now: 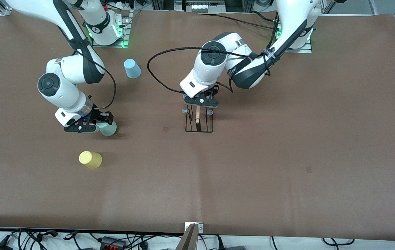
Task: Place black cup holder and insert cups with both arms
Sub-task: 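Place the rack with the left gripper while the right gripper lifts the cup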
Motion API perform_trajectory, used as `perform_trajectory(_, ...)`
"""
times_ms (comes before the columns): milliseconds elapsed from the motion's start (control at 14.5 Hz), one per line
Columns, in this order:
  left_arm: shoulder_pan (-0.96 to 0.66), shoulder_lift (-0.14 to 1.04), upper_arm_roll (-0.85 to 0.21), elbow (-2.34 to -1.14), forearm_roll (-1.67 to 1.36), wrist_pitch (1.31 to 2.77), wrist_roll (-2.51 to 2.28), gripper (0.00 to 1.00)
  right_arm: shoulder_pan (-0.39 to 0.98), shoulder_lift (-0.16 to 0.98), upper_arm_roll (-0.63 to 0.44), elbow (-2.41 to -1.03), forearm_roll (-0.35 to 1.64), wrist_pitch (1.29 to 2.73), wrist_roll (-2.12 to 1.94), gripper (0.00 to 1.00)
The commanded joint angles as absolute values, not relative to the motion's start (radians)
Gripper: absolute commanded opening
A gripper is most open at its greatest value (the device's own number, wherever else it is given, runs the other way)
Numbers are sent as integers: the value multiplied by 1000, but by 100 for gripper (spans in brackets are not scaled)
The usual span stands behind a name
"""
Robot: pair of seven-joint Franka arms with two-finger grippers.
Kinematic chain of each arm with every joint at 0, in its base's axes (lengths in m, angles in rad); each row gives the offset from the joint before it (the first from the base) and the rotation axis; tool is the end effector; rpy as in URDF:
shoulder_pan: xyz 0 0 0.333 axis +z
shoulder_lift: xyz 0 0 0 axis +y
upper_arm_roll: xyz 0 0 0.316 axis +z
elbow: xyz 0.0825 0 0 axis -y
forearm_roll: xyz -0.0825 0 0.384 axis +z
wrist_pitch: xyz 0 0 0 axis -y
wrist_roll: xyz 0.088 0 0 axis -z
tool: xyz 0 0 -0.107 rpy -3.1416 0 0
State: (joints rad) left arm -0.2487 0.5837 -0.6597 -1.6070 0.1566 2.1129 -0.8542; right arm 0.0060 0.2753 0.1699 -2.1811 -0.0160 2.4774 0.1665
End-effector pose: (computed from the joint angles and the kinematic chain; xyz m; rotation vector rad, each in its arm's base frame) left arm 0.4755 -0.4931 0.3489 2.9666 -0.0637 -0.1938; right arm 0.5541 0.0980 0.2666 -3.1017 -0.0233 -0.0290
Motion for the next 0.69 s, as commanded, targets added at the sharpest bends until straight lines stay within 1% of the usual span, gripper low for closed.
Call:
perform_trajectory(0, -239, 545, -657, -1586, 179, 2057, -861, 100, -2, 255, 175, -2189, -20, 2457, 169, 26)
perform_trajectory(69, -218, 519, -658, -1576, 179, 2018, -854, 100, -2, 242, 176, -2189, -20, 2450, 170, 26)
perform_trajectory(207, -172, 465, -666, -1531, 179, 1894, -801, 100, -2, 206, 176, -2187, -20, 2398, 170, 24)
perform_trajectory(344, -117, 428, -660, -1485, 181, 1728, -653, 100, -2, 164, 176, -2184, -20, 2343, 170, 24)
perform_trajectory(482, -42, 384, -655, -1460, 201, 1628, -498, 100, 9, 108, 179, -2177, -15, 2266, 207, 24)
perform_trajectory(620, 50, 339, -664, -1459, 233, 1562, -344, 100, 20, 74, 247, -2143, -15, 2179, 347, 24)
